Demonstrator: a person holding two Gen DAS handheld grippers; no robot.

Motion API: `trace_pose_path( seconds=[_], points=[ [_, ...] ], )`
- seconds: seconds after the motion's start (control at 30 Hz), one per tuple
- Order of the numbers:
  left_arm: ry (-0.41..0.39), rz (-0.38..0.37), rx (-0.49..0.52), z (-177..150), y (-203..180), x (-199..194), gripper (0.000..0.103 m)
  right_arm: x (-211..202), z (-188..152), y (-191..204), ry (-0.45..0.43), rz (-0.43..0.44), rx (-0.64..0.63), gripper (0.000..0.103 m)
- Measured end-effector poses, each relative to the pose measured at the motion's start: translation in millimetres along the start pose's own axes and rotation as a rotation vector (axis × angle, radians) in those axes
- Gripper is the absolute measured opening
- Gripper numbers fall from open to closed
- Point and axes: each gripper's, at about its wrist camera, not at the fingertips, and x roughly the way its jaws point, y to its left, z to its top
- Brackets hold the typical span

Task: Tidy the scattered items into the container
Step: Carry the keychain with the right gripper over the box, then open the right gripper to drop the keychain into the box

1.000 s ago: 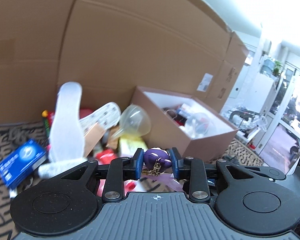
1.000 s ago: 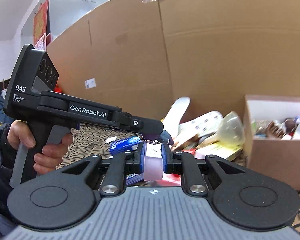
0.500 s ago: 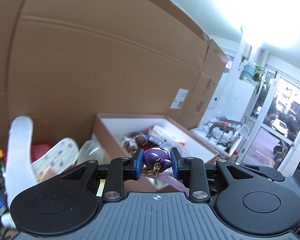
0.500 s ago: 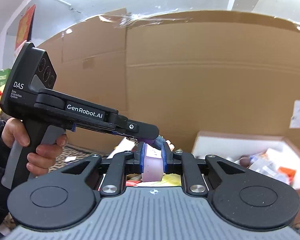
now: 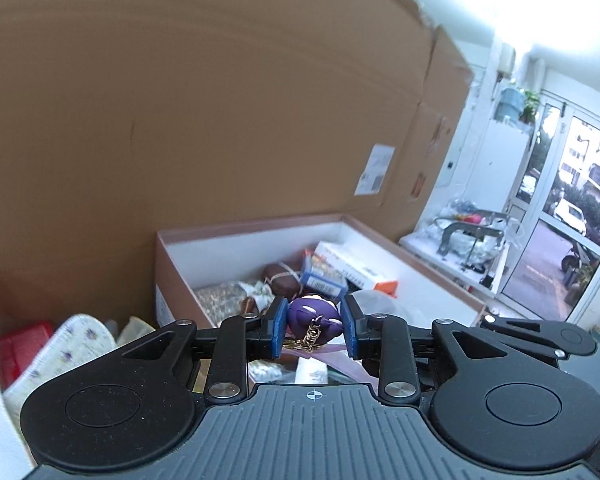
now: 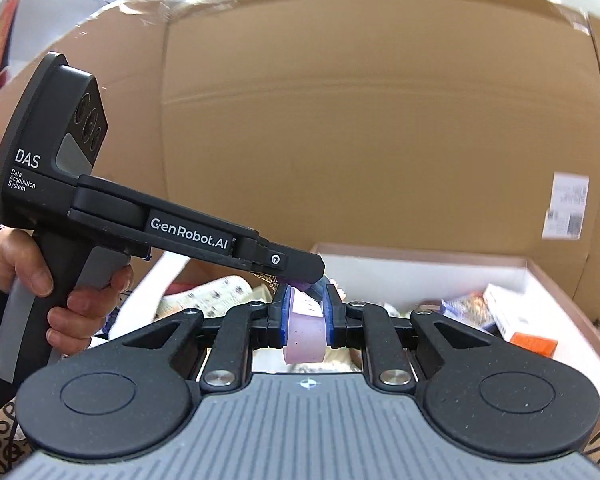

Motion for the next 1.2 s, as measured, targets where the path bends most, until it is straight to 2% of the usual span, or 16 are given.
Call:
trace_pose_path(
  seconds=[0.43,0.97,1.07,1.1,1.13,1.2],
  points=[
    [0.098,0.004,-0.012,-5.2,17.0,43.7,0.028,23.5,-22.6,-21.2,0.076,-0.003,0.064,0.019],
    [0.117,-0.009,-0.028,-4.8,24.8,50.5,0.028,25.4,-31.6,-21.4,0.111,-0.013,0.071,0.020],
    [0.097,-0.007,-0.032,-4.1,22.6,48.0,0.047,32.7,-31.1,-20.8,0.118,-0.026,0.077,0.020],
    [0.085,0.000,-0.037,-3.7,21.8,46.3,0.065,31.5,-31.7,-21.0,0.116,-0.033,0.078,0.024],
    [0.073,0.007,-0.041,-3.3,20.9,44.7,0.075,30.2,-32.2,-21.2,0.114,-0.040,0.078,0.029],
    [0.020,0.021,-0.048,-2.4,18.1,36.7,0.094,24.5,-32.8,-20.6,0.095,-0.065,0.075,0.059]
  ],
)
